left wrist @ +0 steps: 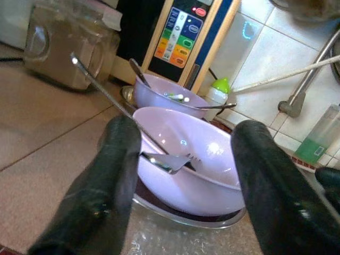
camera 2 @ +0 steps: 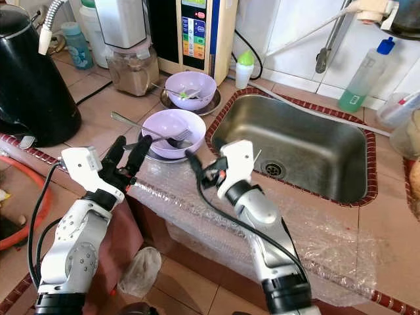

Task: Kitchen organization

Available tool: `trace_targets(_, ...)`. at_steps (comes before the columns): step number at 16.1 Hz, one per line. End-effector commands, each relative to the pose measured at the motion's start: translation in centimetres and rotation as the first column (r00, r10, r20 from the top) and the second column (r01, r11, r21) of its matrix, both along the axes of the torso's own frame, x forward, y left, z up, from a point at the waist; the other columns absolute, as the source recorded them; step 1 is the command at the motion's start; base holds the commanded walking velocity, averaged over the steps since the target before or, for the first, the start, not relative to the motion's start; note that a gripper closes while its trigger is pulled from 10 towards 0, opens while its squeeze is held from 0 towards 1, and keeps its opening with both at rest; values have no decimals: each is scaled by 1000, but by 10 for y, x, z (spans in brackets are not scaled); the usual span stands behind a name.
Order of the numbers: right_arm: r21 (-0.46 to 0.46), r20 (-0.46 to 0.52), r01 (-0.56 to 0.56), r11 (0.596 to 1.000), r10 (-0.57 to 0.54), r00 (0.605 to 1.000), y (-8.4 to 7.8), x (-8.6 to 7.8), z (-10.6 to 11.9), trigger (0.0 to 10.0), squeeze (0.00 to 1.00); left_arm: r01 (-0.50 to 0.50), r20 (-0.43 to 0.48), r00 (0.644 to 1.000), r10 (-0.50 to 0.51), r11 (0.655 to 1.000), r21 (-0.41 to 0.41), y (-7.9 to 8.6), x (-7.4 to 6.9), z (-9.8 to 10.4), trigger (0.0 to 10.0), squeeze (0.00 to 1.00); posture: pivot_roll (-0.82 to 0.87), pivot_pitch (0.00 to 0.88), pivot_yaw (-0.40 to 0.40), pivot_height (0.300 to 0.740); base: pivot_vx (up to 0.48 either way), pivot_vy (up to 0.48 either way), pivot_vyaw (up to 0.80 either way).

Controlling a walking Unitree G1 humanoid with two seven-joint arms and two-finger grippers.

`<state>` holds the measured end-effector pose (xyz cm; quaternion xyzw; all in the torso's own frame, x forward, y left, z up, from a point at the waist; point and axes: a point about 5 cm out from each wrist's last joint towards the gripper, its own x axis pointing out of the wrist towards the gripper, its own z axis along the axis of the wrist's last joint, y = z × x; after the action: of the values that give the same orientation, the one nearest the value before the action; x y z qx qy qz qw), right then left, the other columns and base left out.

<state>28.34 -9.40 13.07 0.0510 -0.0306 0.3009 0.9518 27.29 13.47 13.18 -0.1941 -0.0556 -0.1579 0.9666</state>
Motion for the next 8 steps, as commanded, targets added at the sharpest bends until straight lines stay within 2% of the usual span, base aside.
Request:
trace_targets(1, 3, 3, -49, 999, 49, 999, 1, -3, 4, 10000, 0, 28, -2, 1000, -28, 1000, -3, -2, 2, 1, 0, 0, -17, 0, -9, 740, 0, 0, 0)
trace_targets(5, -29, -3, -65, 997, 65, 998, -6, -4, 4, 10000, 0, 69, -10, 998, -69, 998, -9, -7, 2, 0, 0, 0, -19, 0, -7, 740, 0, 0, 0)
trace_targets(7, -33, -3, -59, 998, 59, 998, -7, -3, 4, 10000, 0, 84, -36, 996, -87, 993, -81, -9, 4, 1, 0, 0, -20, 0, -1, 740, 0, 0, 0)
trace_targets(8, -33, -3, -60, 998, 60, 998, -6, -3, 4, 10000, 0, 90, -34, 995, -93, 993, -79, -10, 5, 1, 0, 0, -21, 0, 1, 740, 0, 0, 0)
